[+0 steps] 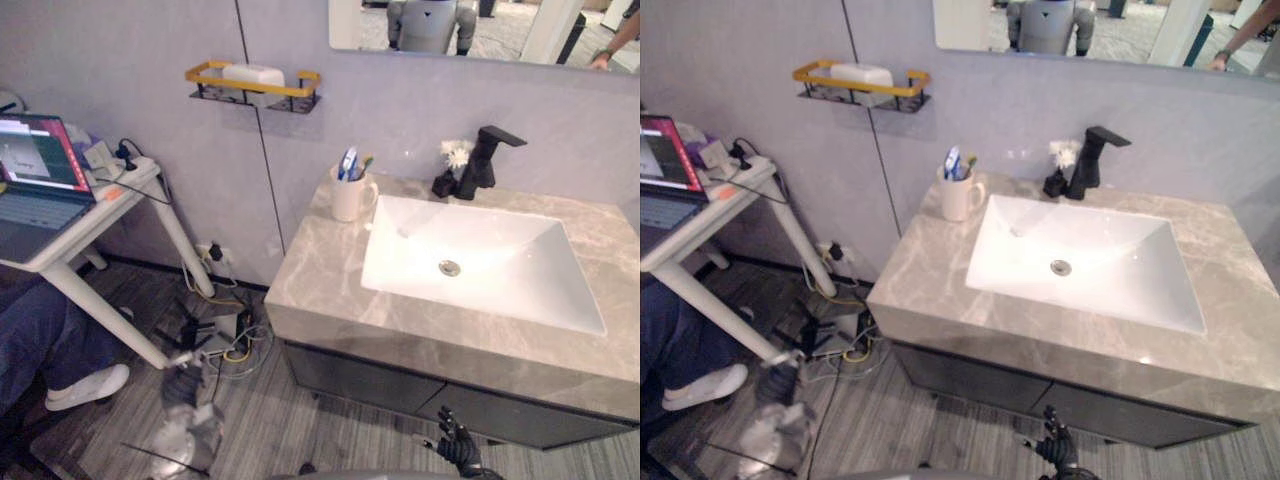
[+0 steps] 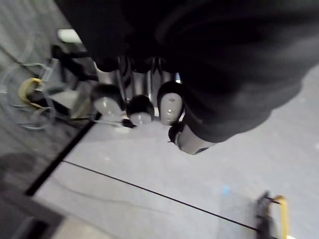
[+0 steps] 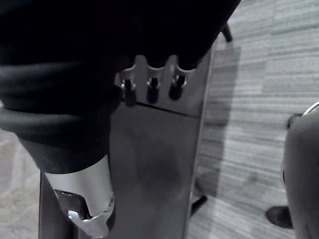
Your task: Organize washtable
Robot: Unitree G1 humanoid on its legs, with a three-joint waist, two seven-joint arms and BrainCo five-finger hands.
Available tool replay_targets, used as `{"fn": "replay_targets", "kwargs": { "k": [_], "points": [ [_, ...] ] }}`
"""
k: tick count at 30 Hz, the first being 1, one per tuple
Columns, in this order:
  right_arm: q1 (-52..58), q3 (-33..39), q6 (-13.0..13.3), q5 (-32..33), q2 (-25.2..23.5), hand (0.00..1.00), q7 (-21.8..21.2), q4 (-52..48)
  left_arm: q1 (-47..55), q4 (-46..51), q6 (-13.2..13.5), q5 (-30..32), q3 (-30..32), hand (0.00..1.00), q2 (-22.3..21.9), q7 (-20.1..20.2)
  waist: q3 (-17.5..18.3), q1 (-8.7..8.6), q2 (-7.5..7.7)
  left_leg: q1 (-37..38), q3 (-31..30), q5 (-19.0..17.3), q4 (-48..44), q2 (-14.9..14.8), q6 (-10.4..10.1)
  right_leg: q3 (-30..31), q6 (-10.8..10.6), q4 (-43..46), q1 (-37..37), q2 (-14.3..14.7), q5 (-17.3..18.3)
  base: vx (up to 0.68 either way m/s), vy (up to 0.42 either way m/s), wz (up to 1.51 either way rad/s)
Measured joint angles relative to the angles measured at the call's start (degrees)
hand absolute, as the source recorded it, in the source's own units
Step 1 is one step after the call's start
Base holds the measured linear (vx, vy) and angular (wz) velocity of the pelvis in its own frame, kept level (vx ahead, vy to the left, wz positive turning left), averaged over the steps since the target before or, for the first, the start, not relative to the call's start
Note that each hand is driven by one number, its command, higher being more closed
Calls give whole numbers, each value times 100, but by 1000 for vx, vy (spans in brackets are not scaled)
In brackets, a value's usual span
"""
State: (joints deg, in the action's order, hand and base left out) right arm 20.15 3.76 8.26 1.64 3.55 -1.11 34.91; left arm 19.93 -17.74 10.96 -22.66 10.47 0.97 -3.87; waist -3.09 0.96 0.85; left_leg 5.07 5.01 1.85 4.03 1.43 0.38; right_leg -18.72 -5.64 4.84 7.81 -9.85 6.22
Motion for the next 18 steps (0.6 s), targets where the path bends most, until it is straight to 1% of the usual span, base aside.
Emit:
{"fn": "replay_targets", "kwargs": {
  "k": [2, 5, 7, 11, 16, 18],
  "points": [
    [-23, -21, 0, 0, -11, 0, 24, 4, 0, -732, -127, 118, -125, 0, -33, 34, 22, 0, 14, 3, 8, -2, 10, -21, -2, -10, 24, 9, -5, 16, 46, 0, 0, 0],
    [-59, -10, 1, 0, -26, 0, 106, 68, 0, -1302, -197, 236, -142, 0, -87, 98, 23, -1, 17, 30, 6, 5, 32, -39, -13, -8, 13, 3, -14, 40, 44, 17, -9, 0],
    [-127, 0, 0, 0, -46, 0, 163, 289, 0, -1720, -235, 388, -166, 0, -87, 129, 27, -2, 22, 72, 3, 36, 113, -58, -47, -2, 15, -8, -14, 71, 45, 46, -31, -1],
    [-265, 88, -2, -2, -90, 0, 236, 708, -67, -2260, -300, 969, -408, 0, -51, 131, 30, 2, 18, 66, -1, 55, 120, -65, -24, 10, 14, -61, -10, 91, 43, 15, -13, -1],
    [-478, 87, -2, -17, -84, 0, 241, 989, -463, -2832, -317, 1368, -604, 0, 152, 133, 27, -19, 24, 76, 3, 59, 124, -64, -28, 73, 11, -105, -8, 111, 27, 3, -9, -5],
    [-564, 87, -2, -17, -75, 0, 242, 1108, -583, -2991, -323, 1440, -611, 0, 154, 133, 25, -20, 32, 80, 5, 59, 126, -57, -28, 99, 7, -116, -9, 125, 19, -4, -7, -5]
  ]
}}
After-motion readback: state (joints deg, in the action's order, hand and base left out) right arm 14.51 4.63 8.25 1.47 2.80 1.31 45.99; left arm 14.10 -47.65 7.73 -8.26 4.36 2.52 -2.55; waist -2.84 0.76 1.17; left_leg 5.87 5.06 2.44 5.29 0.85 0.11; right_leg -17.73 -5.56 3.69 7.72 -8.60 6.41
